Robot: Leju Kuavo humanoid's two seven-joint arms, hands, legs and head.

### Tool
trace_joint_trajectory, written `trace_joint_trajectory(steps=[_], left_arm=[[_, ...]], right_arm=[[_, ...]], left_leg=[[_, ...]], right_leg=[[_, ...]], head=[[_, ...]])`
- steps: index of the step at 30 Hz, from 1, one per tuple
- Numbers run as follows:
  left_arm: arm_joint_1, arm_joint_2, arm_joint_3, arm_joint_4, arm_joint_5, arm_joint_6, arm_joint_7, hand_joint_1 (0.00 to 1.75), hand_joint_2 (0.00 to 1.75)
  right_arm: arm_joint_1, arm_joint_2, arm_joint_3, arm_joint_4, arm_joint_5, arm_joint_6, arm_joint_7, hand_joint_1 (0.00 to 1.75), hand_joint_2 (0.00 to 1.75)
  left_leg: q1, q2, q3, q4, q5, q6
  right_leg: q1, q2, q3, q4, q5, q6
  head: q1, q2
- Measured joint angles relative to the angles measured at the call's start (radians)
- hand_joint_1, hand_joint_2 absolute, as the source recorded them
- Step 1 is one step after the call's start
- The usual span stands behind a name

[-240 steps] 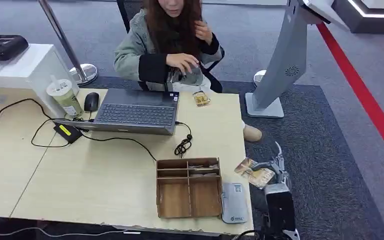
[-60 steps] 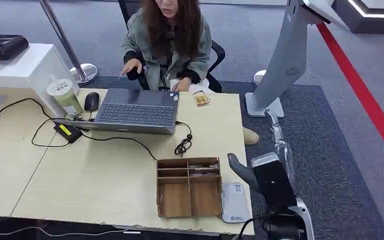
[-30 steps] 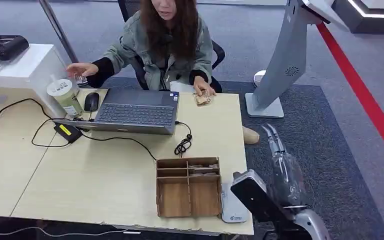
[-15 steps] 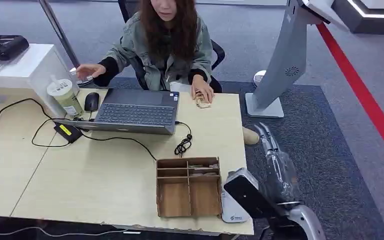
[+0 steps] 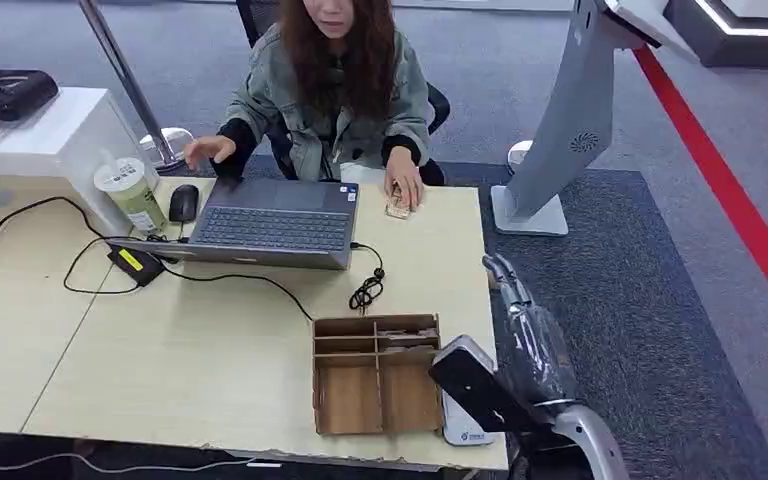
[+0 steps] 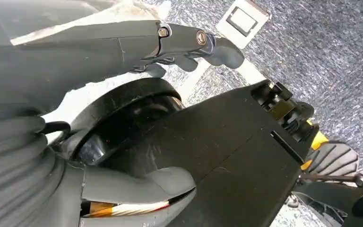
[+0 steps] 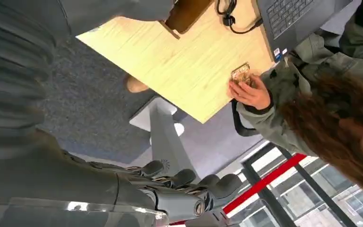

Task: Pass the card to the sensor for recognition and then transmit it.

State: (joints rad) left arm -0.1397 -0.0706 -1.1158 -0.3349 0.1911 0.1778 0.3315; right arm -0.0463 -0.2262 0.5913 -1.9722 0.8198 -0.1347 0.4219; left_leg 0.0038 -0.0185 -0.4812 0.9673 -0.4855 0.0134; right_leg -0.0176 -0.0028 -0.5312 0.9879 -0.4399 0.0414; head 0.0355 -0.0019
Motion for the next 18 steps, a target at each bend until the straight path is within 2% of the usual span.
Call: trace_joint_trajectory(steps=[18], left_arm=[[-0.001, 0.004, 0.000, 0.000, -0.001, -0.007, -0.006, 0.00, 1.75]], right_arm=[[-0.003, 0.023, 0.019, 0.060, -0.010, -0.007, -0.019, 0.00, 1.75]], left_leg=[[0.000, 0.000, 0.000, 0.000, 0.000, 0.000]], right_leg=[[0.000, 0.000, 0.000, 0.000, 0.000, 0.000]], head=[[0.000, 0.000]])
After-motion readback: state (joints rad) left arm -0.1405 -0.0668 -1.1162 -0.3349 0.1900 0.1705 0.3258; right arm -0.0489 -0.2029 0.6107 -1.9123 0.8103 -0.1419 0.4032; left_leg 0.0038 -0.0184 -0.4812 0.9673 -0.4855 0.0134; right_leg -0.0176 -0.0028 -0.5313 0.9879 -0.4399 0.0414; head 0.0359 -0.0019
